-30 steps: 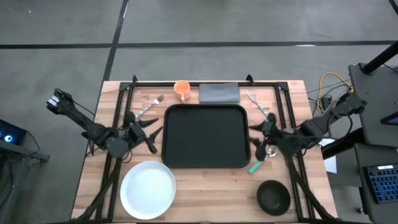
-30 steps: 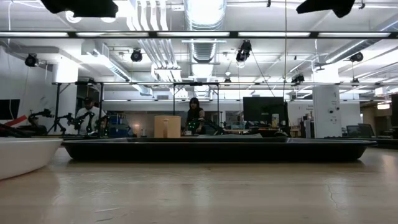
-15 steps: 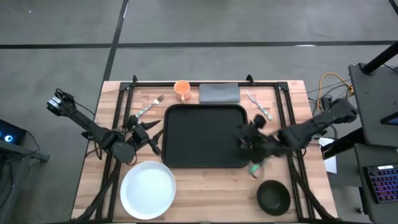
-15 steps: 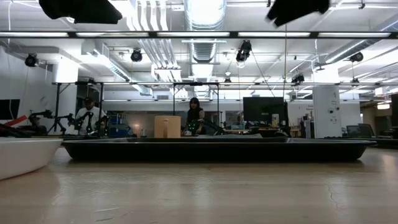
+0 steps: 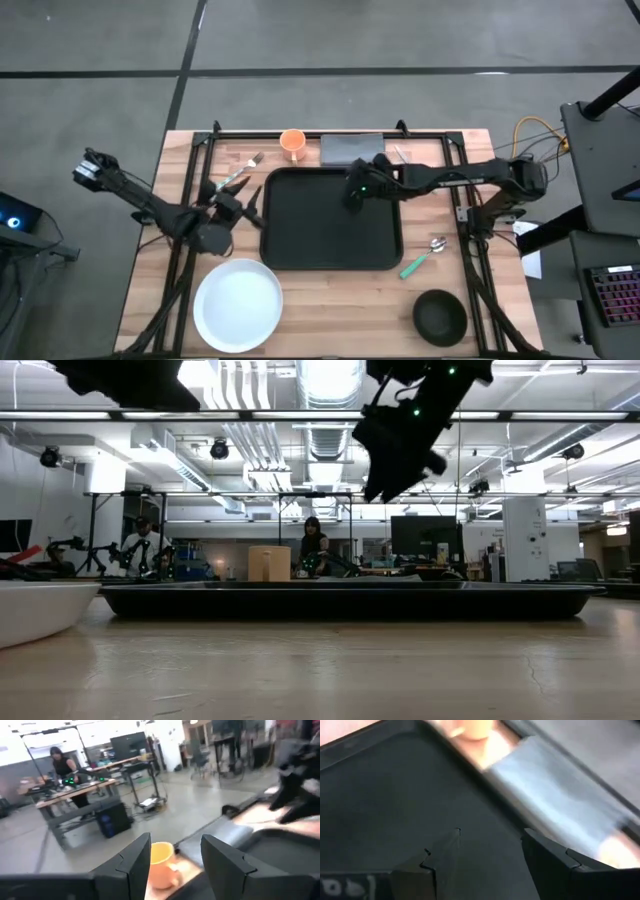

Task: Set up tray
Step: Put the orange mug on the black serving tray

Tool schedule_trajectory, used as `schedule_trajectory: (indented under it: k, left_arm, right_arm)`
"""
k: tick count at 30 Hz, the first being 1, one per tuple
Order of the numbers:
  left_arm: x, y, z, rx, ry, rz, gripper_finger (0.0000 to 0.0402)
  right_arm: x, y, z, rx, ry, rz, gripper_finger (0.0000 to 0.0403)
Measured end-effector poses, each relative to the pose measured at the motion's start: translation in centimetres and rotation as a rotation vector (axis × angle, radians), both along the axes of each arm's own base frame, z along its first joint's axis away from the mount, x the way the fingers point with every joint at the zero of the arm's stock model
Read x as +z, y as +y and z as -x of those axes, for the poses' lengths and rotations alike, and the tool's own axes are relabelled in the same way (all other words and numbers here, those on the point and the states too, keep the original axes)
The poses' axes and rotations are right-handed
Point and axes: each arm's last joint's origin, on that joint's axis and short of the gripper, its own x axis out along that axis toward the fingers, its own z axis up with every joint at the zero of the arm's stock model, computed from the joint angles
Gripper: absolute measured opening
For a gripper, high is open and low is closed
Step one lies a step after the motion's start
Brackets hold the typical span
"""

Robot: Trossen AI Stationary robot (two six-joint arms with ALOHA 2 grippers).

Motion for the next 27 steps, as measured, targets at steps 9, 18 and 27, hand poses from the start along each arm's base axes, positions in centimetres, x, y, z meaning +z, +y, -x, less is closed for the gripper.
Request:
schedule_trajectory:
  k: [9,18,27]
  left_arm:
    - [0.4,6.4,-1.9,-0.126,0.293,0.017,0.0156]
    - [1.1,11.8,-2.7,-0.081,0.584,-0.027,0.0156]
    - [1.0,15.9,-6.5,-0.116,0.896,-0.039,0.0156]
  right_arm:
    - [-0.1,1.5,-0.9,0.143,-0.022,0.007,0.0201]
    - [1.1,2.5,-0.5,0.186,-0.056,0.018,0.0201]
    - [1.1,4.0,-0.5,0.258,-0.051,0.011,0.0201]
